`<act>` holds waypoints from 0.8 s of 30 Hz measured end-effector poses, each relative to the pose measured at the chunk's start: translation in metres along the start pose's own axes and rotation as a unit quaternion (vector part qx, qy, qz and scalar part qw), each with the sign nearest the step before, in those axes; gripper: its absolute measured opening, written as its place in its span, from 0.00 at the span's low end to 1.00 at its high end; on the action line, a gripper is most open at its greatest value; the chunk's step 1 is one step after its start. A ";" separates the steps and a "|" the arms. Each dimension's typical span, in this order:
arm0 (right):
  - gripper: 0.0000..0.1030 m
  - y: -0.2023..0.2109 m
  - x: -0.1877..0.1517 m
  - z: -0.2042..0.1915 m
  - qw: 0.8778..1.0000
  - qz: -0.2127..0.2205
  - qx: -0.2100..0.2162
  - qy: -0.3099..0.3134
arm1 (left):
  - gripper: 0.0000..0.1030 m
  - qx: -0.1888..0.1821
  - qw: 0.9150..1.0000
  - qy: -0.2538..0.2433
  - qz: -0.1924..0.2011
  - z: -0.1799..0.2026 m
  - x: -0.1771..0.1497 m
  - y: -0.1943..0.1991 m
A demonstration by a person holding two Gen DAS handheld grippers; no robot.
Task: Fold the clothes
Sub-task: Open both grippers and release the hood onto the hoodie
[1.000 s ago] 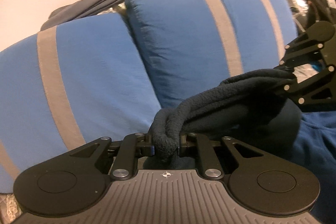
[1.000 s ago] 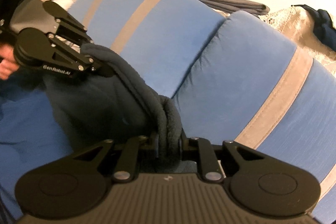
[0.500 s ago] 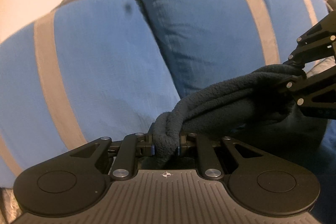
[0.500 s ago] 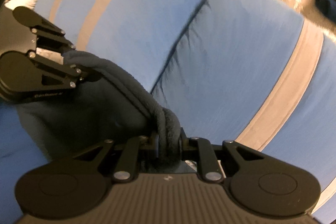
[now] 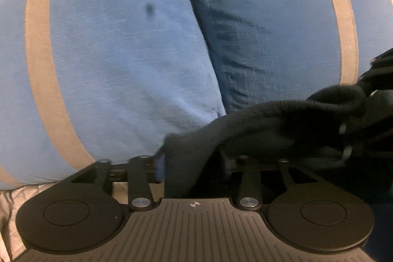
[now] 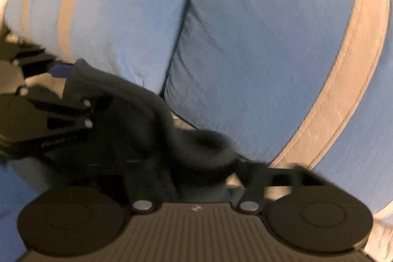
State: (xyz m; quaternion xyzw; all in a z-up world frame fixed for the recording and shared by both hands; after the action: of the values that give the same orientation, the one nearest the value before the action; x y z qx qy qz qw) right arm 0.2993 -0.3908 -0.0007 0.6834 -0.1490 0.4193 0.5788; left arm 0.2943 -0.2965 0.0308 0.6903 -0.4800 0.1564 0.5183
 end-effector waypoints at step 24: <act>1.00 0.100 -0.008 0.114 0.999 -0.017 -0.018 -0.035 | 0.73 -0.048 0.994 0.093 -0.033 -0.145 -0.053 0.067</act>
State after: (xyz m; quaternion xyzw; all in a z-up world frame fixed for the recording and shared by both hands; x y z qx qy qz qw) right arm 0.2713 -0.5262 0.0628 0.6898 -0.1651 0.3820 0.5924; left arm 0.2537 -0.1441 0.0907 0.6625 -0.4135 0.1800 0.5981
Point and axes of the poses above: each gripper's, at about its wrist camera, not at the fingertips, and y roughly against the way its jaws point, z to its right, x to its top, the point moved 5 cm from there along -y, roughly the way its jaws point, and after that the axes turned 10 degrees about -y, right-handed, at the moved point
